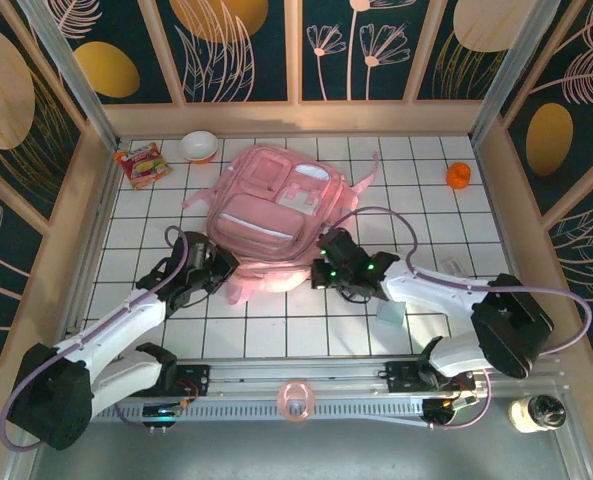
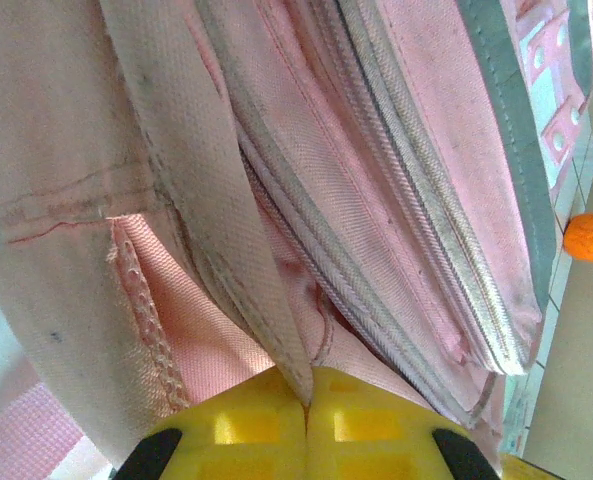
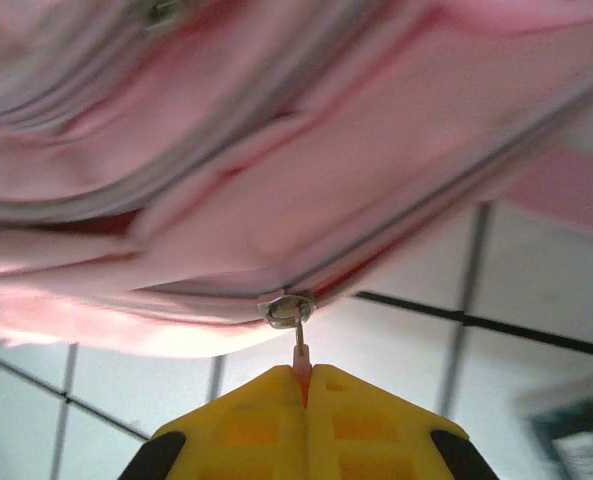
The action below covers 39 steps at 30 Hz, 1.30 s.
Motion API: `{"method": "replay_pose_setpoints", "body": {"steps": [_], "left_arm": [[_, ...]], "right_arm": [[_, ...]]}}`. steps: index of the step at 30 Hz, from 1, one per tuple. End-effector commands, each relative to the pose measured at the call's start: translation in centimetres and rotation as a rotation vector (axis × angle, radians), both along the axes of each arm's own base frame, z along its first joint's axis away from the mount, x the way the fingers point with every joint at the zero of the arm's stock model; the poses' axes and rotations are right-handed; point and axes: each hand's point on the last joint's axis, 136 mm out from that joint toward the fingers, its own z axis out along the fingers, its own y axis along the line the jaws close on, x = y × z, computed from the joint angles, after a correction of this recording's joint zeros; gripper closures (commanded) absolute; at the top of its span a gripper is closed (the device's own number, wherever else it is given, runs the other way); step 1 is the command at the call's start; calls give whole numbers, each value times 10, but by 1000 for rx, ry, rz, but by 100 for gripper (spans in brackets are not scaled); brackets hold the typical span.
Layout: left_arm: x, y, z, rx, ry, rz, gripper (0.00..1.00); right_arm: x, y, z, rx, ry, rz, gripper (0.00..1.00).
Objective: Pack the student bag
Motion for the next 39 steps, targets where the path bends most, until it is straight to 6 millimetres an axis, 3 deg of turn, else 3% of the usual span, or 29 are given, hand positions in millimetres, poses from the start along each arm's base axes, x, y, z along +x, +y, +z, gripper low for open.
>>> {"method": "replay_pose_setpoints", "body": {"steps": [1, 7, 11, 15, 21, 22, 25, 28, 30, 33, 37, 39], "left_arm": [[15, 13, 27, 27, -78, 58, 100], [14, 0, 60, -59, -115, 22, 100], [10, -4, 72, -100, -124, 8, 100], [-1, -4, 57, -134, -85, 9, 100], [-12, -5, 40, -164, -49, 5, 100], [-12, -6, 38, -166, -43, -1, 100], [-15, -16, 32, -162, -31, -37, 100], [-20, -28, 26, -164, -12, -73, 100], [-21, -33, 24, -174, -5, -83, 100], [-20, -36, 23, -180, -11, -83, 100], [-18, -35, 23, -178, -16, -80, 100], [-18, -36, 23, -178, -14, -87, 100]], "right_arm": [[9, -50, -16, -101, 17, -70, 100], [56, -96, -17, -14, -13, -224, 100], [85, -115, -18, 3, -38, -297, 100], [107, -123, -20, 26, -53, -327, 100], [115, -107, -4, 89, -91, -268, 100], [114, -103, 3, 114, -104, -252, 98], [104, -89, 28, 171, -134, -215, 72], [88, -78, 51, 217, -143, -215, 56], [73, -74, 53, 229, -113, -233, 53], [45, -73, 39, 227, -56, -299, 52], [6, -43, 25, 378, 27, -287, 51], [-4, -30, 21, 427, 41, -279, 51]]}}
